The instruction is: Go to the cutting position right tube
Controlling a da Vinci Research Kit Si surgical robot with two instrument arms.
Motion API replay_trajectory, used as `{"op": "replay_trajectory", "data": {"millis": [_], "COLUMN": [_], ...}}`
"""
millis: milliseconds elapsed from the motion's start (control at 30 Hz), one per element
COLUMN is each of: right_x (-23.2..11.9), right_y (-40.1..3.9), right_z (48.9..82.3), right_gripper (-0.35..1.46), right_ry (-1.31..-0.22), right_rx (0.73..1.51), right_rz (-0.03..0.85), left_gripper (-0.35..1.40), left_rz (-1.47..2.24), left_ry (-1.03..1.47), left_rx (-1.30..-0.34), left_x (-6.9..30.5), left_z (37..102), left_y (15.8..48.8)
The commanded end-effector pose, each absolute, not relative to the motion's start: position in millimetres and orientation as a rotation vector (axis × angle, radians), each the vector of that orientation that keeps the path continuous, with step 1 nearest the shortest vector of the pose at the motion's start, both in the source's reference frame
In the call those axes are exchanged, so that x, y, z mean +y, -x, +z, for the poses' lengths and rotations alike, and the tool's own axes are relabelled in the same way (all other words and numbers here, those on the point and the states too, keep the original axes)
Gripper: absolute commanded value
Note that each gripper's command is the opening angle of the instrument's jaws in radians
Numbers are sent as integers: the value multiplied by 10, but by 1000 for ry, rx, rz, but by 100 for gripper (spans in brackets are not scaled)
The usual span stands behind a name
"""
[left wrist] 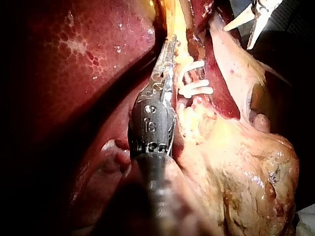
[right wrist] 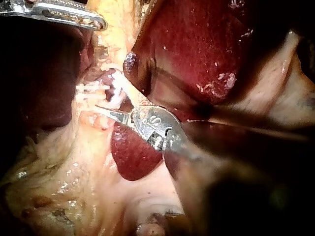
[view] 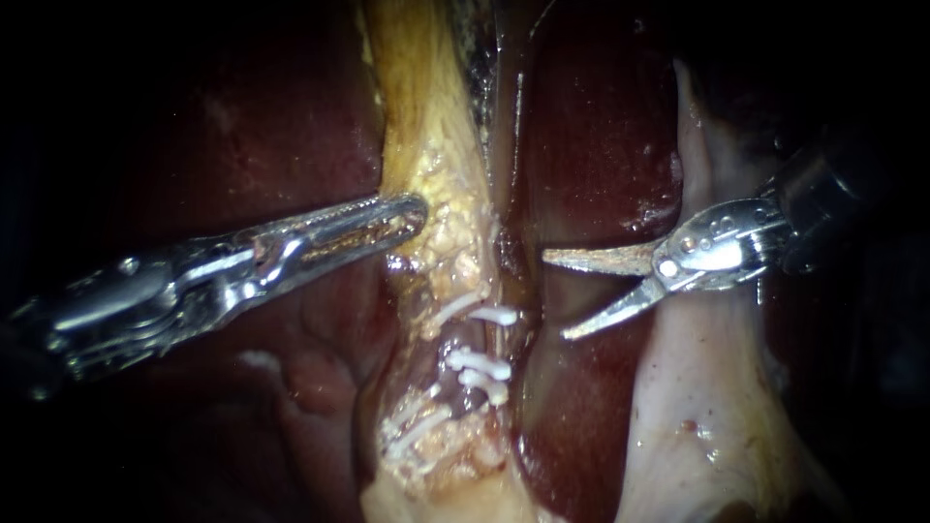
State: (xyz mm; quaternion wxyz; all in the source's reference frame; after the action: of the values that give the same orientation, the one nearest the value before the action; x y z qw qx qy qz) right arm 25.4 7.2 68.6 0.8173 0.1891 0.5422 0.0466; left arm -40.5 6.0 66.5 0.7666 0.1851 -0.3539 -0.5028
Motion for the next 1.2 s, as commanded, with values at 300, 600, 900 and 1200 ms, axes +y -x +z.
{"op": "replay_trajectory", "data": {"millis": [300,600,900,1200], "right_x": [44,4,-12,-6], "right_y": [-264,-288,-299,-313], "right_z": [709,747,775,795], "right_gripper": [143,130,125,121], "right_ry": [-553,-763,-853,-873], "right_rx": [1105,983,901,884], "right_rz": [195,292,370,400], "left_gripper": [-35,-35,-35,-35], "left_rz": [-1101,-1142,-1145,-1138], "left_ry": [-391,-360,-354,-347], "left_rx": [-758,-795,-801,-807], "left_x": [69,86,85,84], "left_z": [628,581,567,560], "left_y": [368,326,325,325]}}
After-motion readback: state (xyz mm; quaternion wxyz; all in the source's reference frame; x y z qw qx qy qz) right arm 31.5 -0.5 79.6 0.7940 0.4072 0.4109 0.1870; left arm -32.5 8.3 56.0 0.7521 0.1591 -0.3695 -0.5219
